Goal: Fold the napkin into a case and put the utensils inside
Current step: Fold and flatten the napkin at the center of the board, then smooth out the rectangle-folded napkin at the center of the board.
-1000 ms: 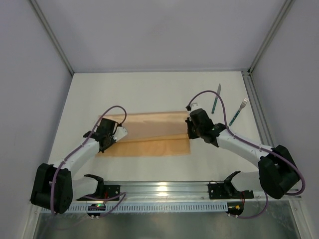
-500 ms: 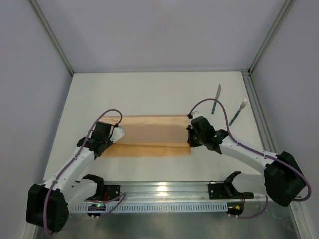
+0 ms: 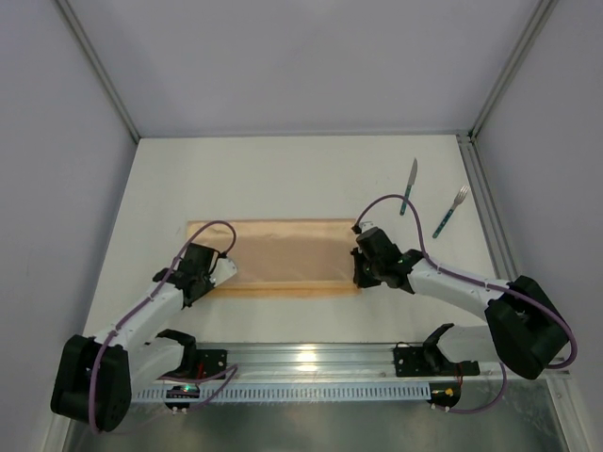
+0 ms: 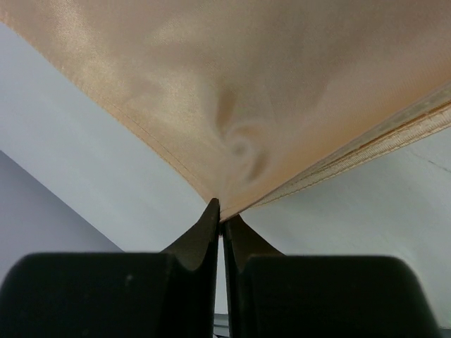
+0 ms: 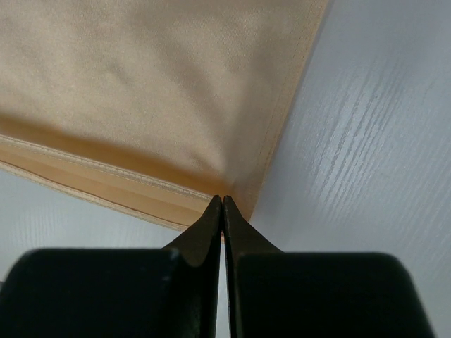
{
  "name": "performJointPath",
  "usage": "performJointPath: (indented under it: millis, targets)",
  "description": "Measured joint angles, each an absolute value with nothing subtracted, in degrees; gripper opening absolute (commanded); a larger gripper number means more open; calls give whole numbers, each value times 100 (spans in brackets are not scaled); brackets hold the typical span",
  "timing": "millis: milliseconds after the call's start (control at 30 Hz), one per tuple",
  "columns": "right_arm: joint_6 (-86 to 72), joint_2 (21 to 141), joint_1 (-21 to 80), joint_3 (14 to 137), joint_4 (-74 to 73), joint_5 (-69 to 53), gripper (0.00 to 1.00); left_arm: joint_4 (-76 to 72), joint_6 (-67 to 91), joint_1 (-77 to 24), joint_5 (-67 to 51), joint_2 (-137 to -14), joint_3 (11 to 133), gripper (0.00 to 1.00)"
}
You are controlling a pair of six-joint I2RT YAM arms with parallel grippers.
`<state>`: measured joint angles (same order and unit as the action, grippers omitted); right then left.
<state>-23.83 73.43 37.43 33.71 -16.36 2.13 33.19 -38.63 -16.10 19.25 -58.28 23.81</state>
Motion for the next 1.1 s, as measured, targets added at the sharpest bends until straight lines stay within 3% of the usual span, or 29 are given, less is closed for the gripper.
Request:
performJointPath:
  millis: [167,233,300,367,533,633,833,933,967,1000,1067,1100]
  targets:
    - [-2397,7343,3743,3328,-1634,215,4,3317,-3909,-1610,1865,-5850,2364,8]
    - [-2397,7343,3743,3315,-1643,215,6,3326,-3916,-1610,1837,-5854,2364,17]
    - [-2392,7338,3743,3315,-1660,209,13,3336,-3929,-1610,1811,-5852,2364,29]
    - [-2390,7332,3743,3315,-1699,180,26,3391,-3935,-1610,1776,-5848,2364,33]
    - [-2349,7190,3747,3334,-1953,-45,45,3736,-3924,-1608,1651,-5629,2397,37]
    - [-2305,7006,3771,3433,-2204,-123,49,4082,-3938,-1605,1476,-5319,2515,42]
    - [-2244,6368,3815,3811,-2738,-202,53,5028,-3970,-1605,934,-4862,3133,40]
    - [-2217,6224,3815,4025,-2832,-209,49,5310,-3894,-1597,676,-4866,3533,37]
    - [-2204,6230,3815,4066,-2812,-209,42,5317,-3780,-1586,611,-4893,3660,28]
    - [-2174,6270,3815,4093,-2742,-209,25,5262,-3636,-1573,578,-4963,3765,22]
    - [-2126,6455,3813,4117,-2563,-207,10,5105,-3378,-1566,613,-5225,3929,7]
    - [-2115,6602,3804,4115,-2458,-196,4,4965,-3188,-1566,670,-5441,3994,5]
